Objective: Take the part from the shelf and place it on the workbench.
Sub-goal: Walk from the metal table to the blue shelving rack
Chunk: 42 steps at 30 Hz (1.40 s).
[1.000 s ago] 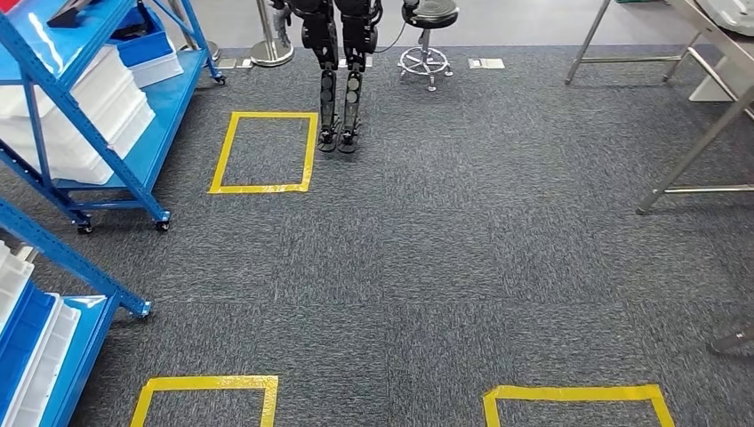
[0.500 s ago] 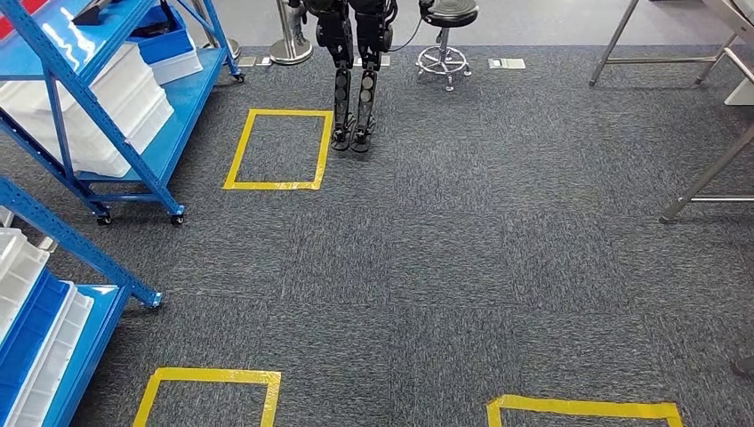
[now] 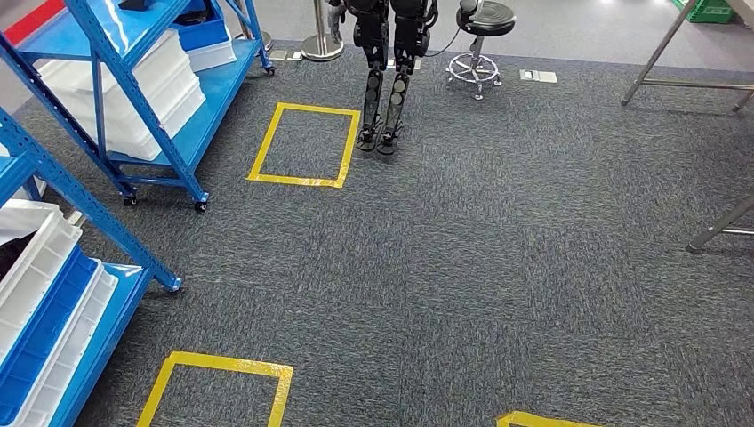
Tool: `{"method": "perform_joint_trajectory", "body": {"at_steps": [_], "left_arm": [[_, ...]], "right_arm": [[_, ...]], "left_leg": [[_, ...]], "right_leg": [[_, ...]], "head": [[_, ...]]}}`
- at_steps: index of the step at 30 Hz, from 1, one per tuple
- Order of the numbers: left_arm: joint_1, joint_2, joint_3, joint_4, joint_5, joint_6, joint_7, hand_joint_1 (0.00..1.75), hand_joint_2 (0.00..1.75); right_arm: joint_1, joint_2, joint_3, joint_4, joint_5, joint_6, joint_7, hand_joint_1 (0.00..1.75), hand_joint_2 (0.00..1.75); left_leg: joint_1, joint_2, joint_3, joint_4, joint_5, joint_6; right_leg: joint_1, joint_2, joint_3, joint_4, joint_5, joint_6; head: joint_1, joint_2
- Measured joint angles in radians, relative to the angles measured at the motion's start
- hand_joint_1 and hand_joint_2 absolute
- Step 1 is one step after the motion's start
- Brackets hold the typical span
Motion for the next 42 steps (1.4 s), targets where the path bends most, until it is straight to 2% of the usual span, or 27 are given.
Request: {"method": "perform_joint_trajectory", "body": {"at_steps": [1,2,3,4,5,7,9,11,13,14,15,16,18,19,21,24,26,28,29,30,31,33,34,36,39,40,42], "left_arm": [[0.001,-0.001,0.0,0.0,0.0,0.0,0.0,0.0,0.0],[0.003,-0.002,0.0,0.0,0.0,0.0,0.0,0.0,0.0],[0.003,-0.002,0.0,0.0,0.0,0.0,0.0,0.0,0.0],[0.003,-0.002,0.0,0.0,0.0,0.001,0.0,0.0,0.0],[0.004,-0.001,0.0,0.0,0.0,0.003,-0.001,0.0,0.0],[0.007,0.0,0.0,0.0,0.001,0.007,-0.002,0.0,0.0],[0.011,0.003,0.0,0.0,0.002,0.01,-0.004,0.0,0.0],[0.012,0.005,0.0,0.0,0.003,0.011,-0.005,0.0,0.0],[0.013,0.005,0.0,0.0,0.005,0.012,-0.006,0.0,0.0],[0.014,0.006,0.0,0.001,0.006,0.014,-0.006,0.0,0.0],[0.016,0.006,0.0,0.001,0.008,0.016,-0.006,0.0,0.0],[0.017,0.007,0.0,0.001,0.009,0.019,-0.006,0.0,0.0],[0.018,0.011,0.001,0.0,0.011,0.023,-0.008,0.0,0.0],[0.017,0.013,0.001,0.0,0.012,0.025,-0.009,0.0,0.0],[0.014,0.018,0.002,0.0,0.017,0.027,-0.013,0.0,0.0],[0.015,0.024,0.007,0.0,0.023,0.034,-0.014,0.0,0.0],[0.015,0.026,0.011,0.0,0.03,0.043,-0.013,0.0,0.0],[0.015,0.028,0.017,0.0,0.039,0.049,-0.015,0.0,0.0],[0.015,0.029,0.021,0.0,0.043,0.05,-0.017,0.0,0.0],[0.016,0.029,0.025,0.0,0.046,0.05,-0.02,0.0,0.0],[0.017,0.03,0.029,0.0,0.048,0.05,-0.023,0.0,0.0],[0.018,0.031,0.032,0.0,0.051,0.05,-0.027,0.0,0.0],[0.018,0.032,0.033,0.0,0.052,0.051,-0.028,0.0,0.0],[0.019,0.034,0.034,0.0,0.052,0.052,-0.031,0.0,0.0],[0.023,0.039,0.036,0.0,0.053,0.057,-0.032,0.0,0.0],[0.024,0.041,0.037,0.0,0.053,0.059,-0.032,0.0,0.0],[0.024,0.042,0.042,0.0,0.056,0.064,-0.032,0.0,0.0]], "right_arm": [[0.001,-0.001,0.0,0.0,0.0,0.0,0.001,0.0,1.75],[0.001,-0.003,0.0,0.0,0.0,0.0,0.001,0.0,1.75],[0.001,-0.003,0.0,0.0,0.0,0.0,0.002,0.0,1.75],[0.0,-0.003,0.0,0.0,0.0,0.001,0.003,0.0,1.75],[-0.001,-0.002,0.0,0.0,0.0,0.001,0.004,0.0,1.75],[-0.004,-0.002,0.0,0.0,0.0,0.002,0.006,0.0,1.75],[-0.004,-0.001,0.0,0.0,-0.001,0.007,0.005,0.0,1.75],[-0.004,-0.002,0.0,0.0,-0.001,0.013,0.003,0.0,1.75],[-0.002,-0.002,0.0,0.0,-0.001,0.016,0.001,0.0,1.75],[-0.001,-0.003,0.0,0.0,-0.001,0.017,0.0,0.0,1.75],[-0.001,-0.003,0.0,0.0,-0.001,0.018,-0.001,0.0,1.75],[-0.001,-0.003,0.0,0.0,-0.001,0.02,-0.002,0.0,1.75],[-0.002,-0.002,0.0,0.0,0.0,0.026,-0.004,0.0,1.75],[-0.003,-0.001,0.001,0.0,0.001,0.03,-0.004,0.0,1.75],[-0.003,0.001,0.003,0.0,0.008,0.038,-0.008,0.0,1.75],[-0.003,0.003,0.011,0.0,0.022,0.057,-0.022,0.0,1.75],[-0.002,0.002,0.02,0.0,0.031,0.066,-0.031,0.0,1.75],[0.001,0.001,0.027,0.0,0.037,0.07,-0.035,0.0,1.75],[0.004,0.0,0.029,0.0,0.039,0.07,-0.037,0.0,1.75],[0.006,0.0,0.032,0.0,0.041,0.07,-0.039,0.0,1.75],[0.008,0.0,0.034,0.0,0.043,0.07,-0.041,0.0,1.75],[0.011,-0.001,0.038,0.0,0.046,0.07,-0.048,0.0,1.75],[0.012,0.0,0.041,0.0,0.047,0.07,-0.051,0.0,1.75],[0.011,0.002,0.045,0.0,0.045,0.07,-0.057,0.0,1.75],[0.01,0.007,0.049,0.0,0.04,0.07,-0.063,0.0,1.75],[0.01,0.01,0.049,0.001,0.037,0.07,-0.067,0.0,1.75],[0.01,0.02,0.05,0.001,0.03,0.068,-0.076,0.0,1.75]], "left_leg": [[0.002,-0.008,0.0,0.005,-0.003,-0.004],[0.004,-0.015,-0.001,0.012,-0.007,-0.01],[0.004,-0.022,-0.003,0.022,-0.014,-0.019],[0.003,-0.028,-0.007,0.033,-0.021,-0.026],[0.002,-0.031,-0.011,0.042,-0.027,-0.033],[0.003,-0.035,-0.017,0.05,-0.033,-0.04],[0.007,-0.025,-0.023,0.066,-0.044,-0.047],[0.012,-0.002,-0.059,0.147,-0.093,-0.058],[0.017,0.015,-0.129,0.284,-0.157,-0.066],[0.019,0.018,-0.157,0.334,-0.172,-0.067],[0.019,0.019,-0.169,0.35,-0.167,-0.066],[0.019,0.02,-0.16,0.323,-0.142,-0.062],[0.013,0.036,-0.094,0.183,-0.069,-0.047],[0.009,0.048,-0.062,0.119,-0.045,-0.039],[-0.002,0.063,-0.036,0.063,-0.033,-0.027],[-0.002,0.046,-0.024,0.037,-0.021,-0.015],[0.003,0.034,-0.01,0.014,-0.007,-0.006],[0.002,0.021,-0.008,0.01,-0.004,-0.003],[0.002,0.013,-0.007,0.01,-0.005,-0.003],[0.002,0.004,-0.007,0.011,-0.006,-0.004],[0.003,-0.005,-0.006,0.013,-0.007,-0.006],[0.005,-0.021,-0.005,0.023,-0.014,-0.016],[0.004,-0.027,-0.008,0.032,-0.02,-0.023],[0.001,-0.035,-0.016,0.047,-0.031,-0.035],[0.006,-0.031,-0.022,0.059,-0.039,-0.046],[0.008,-0.02,-0.029,0.077,-0.051,-0.051],[0.013,0.006,-0.074,0.174,-0.107,-0.062]], "right_leg": [[-0.004,0.001,0.016,-0.039,0.023,0.012],[-0.008,0.004,0.049,-0.111,0.056,0.026],[-0.01,0.01,0.079,-0.177,0.082,0.032],[-0.011,0.014,0.104,-0.227,0.1,0.031],[-0.01,0.017,0.117,-0.253,0.108,0.024],[-0.007,0.014,0.12,-0.256,0.108,0.004],[-0.008,0.01,0.121,-0.257,0.111,-0.007],[-0.009,0.003,0.122,-0.258,0.111,-0.015],[-0.004,-0.007,0.121,-0.258,0.108,-0.02],[-0.002,-0.012,0.121,-0.258,0.107,-0.021],[0.001,-0.017,0.122,-0.258,0.106,-0.023],[0.003,-0.021,0.123,-0.258,0.105,-0.024],[0.005,-0.029,0.128,-0.259,0.103,-0.026],[0.007,-0.032,0.13,-0.26,0.102,-0.025],[0.006,-0.04,0.132,-0.263,0.1,-0.022],[0.007,-0.045,0.134,-0.263,0.095,-0.012],[0.009,-0.024,0.106,-0.198,0.062,-0.015],[0.005,-0.006,0.041,-0.064,0.007,-0.021],[0.003,-0.003,0.011,-0.007,-0.011,-0.019],[0.001,-0.002,-0.006,0.019,-0.013,-0.012],[-0.001,-0.001,-0.003,0.005,0.001,-0.002],[-0.008,0.007,0.055,-0.128,0.063,0.019],[-0.009,0.013,0.084,-0.193,0.089,0.023],[-0.008,0.02,0.113,-0.254,0.11,0.012],[-0.007,0.013,0.114,-0.254,0.113,-0.01],[-0.009,0.01,0.115,-0.255,0.114,-0.016],[-0.008,0.003,0.116,-0.256,0.113,-0.025]], "head": [[0.0,0.0],[0.0,0.0],[0.001,0.0],[0.002,0.0],[0.001,0.0],[0.0,0.0],[-0.002,0.0],[-0.006,0.0],[-0.008,0.0],[-0.008,0.0],[-0.008,0.0],[-0.008,0.0],[-0.007,0.0],[-0.007,0.0],[-0.007,0.0],[-0.008,0.0],[-0.006,0.0],[-0.005,0.0],[-0.005,0.0],[-0.005,0.0],[-0.005,0.0],[-0.004,0.0],[-0.004,0.0],[-0.004,0.0],[-0.006,0.0],[-0.007,0.0],[-0.01,0.0]]}}
